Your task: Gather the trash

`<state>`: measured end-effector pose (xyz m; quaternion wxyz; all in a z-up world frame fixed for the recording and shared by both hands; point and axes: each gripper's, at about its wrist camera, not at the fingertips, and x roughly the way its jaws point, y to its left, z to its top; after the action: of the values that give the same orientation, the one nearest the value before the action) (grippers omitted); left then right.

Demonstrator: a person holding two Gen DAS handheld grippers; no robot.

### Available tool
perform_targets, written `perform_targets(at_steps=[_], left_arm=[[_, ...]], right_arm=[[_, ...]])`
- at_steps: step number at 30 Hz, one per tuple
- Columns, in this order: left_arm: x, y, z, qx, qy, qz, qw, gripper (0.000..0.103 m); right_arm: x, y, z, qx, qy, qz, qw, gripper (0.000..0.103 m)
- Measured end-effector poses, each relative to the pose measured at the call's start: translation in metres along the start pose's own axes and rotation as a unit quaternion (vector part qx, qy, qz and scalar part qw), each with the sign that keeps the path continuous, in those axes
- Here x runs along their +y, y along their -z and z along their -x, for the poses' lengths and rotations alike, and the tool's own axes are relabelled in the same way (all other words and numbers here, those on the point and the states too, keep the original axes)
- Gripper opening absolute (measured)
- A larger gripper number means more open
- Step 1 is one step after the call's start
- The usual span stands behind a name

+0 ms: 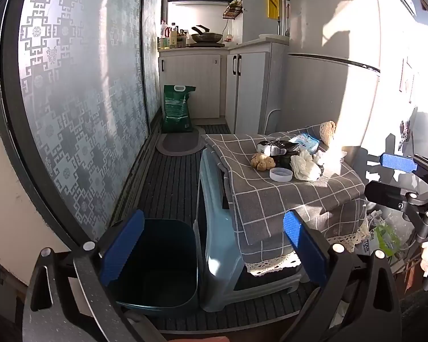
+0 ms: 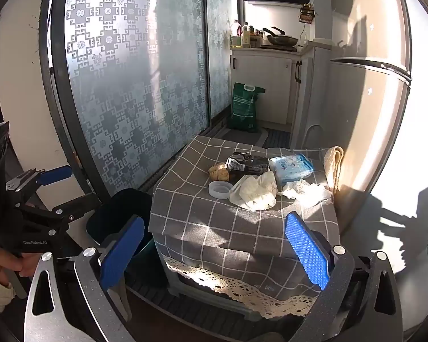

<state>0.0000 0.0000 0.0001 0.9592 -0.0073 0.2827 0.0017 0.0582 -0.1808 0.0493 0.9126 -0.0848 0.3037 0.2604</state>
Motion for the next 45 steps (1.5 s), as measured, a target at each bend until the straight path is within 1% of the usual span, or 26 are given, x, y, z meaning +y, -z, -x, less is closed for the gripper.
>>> perform_targets(at_steps=[45], left_arm=[[0.0032, 0.0004, 0.0046, -0.002, -0.001, 0.0, 1.0, 0.1]], right_arm=[[0.0005, 0.0008, -0.0001, -0.004, -0.001, -0.003, 1.0, 0.1]])
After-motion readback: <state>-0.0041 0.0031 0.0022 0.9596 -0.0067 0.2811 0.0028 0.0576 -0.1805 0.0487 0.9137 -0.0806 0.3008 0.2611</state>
